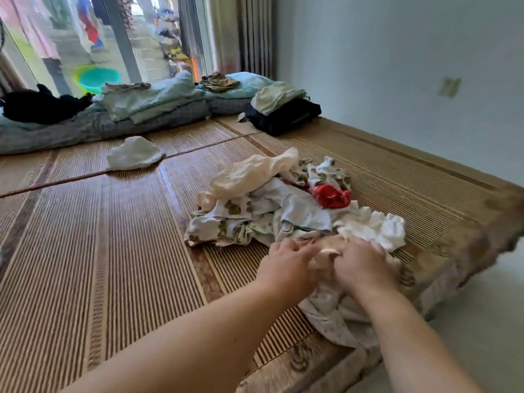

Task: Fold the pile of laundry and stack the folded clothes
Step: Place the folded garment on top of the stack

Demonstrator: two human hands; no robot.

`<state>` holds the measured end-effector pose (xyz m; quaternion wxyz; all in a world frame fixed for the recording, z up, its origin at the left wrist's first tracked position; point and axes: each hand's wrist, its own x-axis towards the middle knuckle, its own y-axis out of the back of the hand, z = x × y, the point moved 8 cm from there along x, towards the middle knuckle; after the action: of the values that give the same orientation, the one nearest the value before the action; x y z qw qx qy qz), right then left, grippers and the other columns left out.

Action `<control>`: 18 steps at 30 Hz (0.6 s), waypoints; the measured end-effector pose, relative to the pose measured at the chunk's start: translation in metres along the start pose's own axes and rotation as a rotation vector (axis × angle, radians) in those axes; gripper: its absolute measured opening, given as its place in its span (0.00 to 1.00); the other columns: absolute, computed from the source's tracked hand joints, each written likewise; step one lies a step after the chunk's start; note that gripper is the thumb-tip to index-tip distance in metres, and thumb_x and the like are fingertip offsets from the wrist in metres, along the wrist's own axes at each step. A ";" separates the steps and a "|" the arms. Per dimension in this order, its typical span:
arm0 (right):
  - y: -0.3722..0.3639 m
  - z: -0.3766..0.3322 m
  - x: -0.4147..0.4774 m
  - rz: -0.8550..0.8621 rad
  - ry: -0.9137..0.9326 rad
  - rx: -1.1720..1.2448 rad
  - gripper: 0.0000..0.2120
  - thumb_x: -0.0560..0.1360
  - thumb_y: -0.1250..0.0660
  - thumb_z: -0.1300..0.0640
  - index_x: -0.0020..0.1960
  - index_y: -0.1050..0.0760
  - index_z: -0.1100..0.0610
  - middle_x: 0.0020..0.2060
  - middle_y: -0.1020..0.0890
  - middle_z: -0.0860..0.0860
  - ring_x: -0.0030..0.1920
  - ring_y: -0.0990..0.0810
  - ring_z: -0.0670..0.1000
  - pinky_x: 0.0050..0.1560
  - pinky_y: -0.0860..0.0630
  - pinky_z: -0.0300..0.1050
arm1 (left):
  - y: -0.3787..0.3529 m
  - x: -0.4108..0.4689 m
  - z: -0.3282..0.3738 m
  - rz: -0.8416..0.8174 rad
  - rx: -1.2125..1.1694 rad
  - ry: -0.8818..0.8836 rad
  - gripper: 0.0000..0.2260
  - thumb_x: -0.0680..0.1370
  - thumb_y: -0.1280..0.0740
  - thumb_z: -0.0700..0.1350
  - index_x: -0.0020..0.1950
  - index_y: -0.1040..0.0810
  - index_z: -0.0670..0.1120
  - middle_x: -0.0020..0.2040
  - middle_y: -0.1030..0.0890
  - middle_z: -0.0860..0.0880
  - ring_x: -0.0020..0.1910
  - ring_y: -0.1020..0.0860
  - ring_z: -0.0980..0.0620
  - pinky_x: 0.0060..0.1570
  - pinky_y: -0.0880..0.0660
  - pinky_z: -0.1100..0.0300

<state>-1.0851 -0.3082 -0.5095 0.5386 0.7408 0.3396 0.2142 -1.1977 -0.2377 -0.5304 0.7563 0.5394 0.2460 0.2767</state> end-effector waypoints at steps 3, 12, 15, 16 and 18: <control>0.014 -0.013 -0.001 0.096 0.111 0.209 0.11 0.79 0.45 0.57 0.38 0.32 0.51 0.37 0.23 0.47 0.46 0.26 0.56 0.59 0.32 0.57 | 0.014 0.006 -0.003 0.050 -0.030 0.045 0.07 0.78 0.38 0.53 0.52 0.22 0.56 0.60 0.29 0.49 0.62 0.34 0.45 0.61 0.29 0.48; 0.060 -0.100 -0.069 0.105 0.477 0.647 0.21 0.73 0.38 0.33 0.57 0.32 0.46 0.46 0.23 0.41 0.50 0.22 0.48 0.54 0.27 0.54 | 0.159 -0.071 -0.031 0.302 -0.486 0.027 0.07 0.79 0.38 0.45 0.42 0.24 0.48 0.36 0.24 0.50 0.34 0.27 0.53 0.33 0.32 0.60; 0.076 -0.137 -0.097 0.335 0.487 0.337 0.15 0.74 0.36 0.48 0.57 0.33 0.54 0.48 0.25 0.48 0.53 0.25 0.52 0.63 0.36 0.61 | 0.210 -0.115 -0.041 0.385 -0.330 0.042 0.06 0.78 0.38 0.45 0.43 0.24 0.48 0.38 0.22 0.48 0.38 0.26 0.50 0.35 0.31 0.58; 0.085 -0.147 -0.106 0.383 0.463 0.331 0.12 0.73 0.37 0.53 0.55 0.32 0.55 0.47 0.25 0.50 0.52 0.25 0.55 0.63 0.36 0.62 | 0.225 -0.130 -0.045 0.404 -0.256 0.051 0.06 0.78 0.38 0.45 0.44 0.23 0.47 0.36 0.24 0.49 0.38 0.27 0.49 0.35 0.32 0.58; 0.094 -0.166 -0.121 0.372 0.444 0.354 0.09 0.73 0.41 0.56 0.53 0.31 0.54 0.46 0.26 0.51 0.50 0.25 0.57 0.62 0.34 0.63 | 0.256 -0.163 -0.058 0.447 -0.107 0.087 0.07 0.79 0.39 0.45 0.47 0.23 0.44 0.36 0.26 0.50 0.38 0.28 0.49 0.35 0.33 0.58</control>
<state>-1.2550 -0.3070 -0.3602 0.2664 0.8074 0.3392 0.4026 -1.3942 -0.2422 -0.2919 0.6923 0.5271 0.1379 0.4731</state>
